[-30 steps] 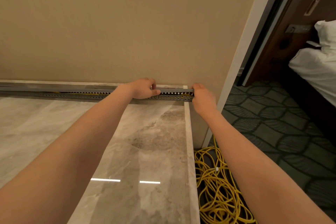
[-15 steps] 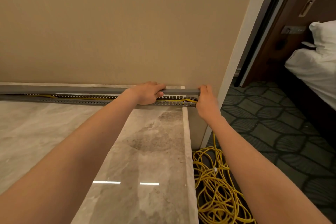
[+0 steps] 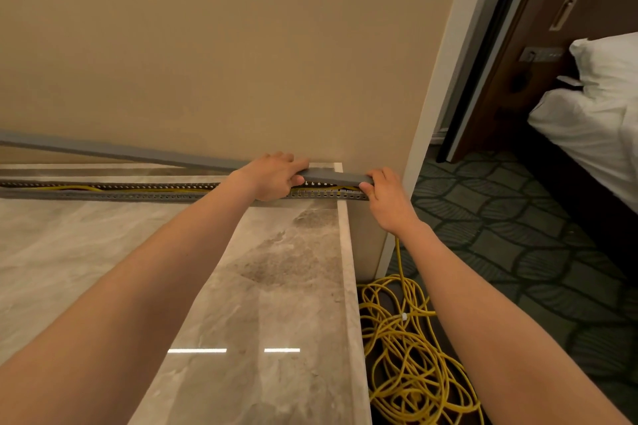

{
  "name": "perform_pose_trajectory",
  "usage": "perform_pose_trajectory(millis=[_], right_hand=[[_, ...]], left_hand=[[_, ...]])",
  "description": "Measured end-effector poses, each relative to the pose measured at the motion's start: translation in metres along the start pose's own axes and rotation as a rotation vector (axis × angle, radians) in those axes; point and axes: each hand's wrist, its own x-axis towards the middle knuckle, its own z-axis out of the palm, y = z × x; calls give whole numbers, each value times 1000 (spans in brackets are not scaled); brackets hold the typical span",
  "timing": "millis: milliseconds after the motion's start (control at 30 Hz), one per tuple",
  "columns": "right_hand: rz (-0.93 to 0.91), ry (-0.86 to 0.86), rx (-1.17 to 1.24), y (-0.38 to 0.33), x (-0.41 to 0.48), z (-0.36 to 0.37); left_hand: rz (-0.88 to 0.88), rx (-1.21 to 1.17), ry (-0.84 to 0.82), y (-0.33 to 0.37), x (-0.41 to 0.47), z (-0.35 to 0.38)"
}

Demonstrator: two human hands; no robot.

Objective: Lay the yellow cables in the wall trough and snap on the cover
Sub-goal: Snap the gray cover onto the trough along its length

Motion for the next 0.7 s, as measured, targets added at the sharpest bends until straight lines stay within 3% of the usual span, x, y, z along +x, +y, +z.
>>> perform_pose_trajectory(millis=[433,700], right_hand=[[3,-40,69,-1,-2,1],[-27,-30,150,1,-4,-4]], left_hand=[[25,93,116,-2,-8,14],[62,48,57,-1,-14,10]])
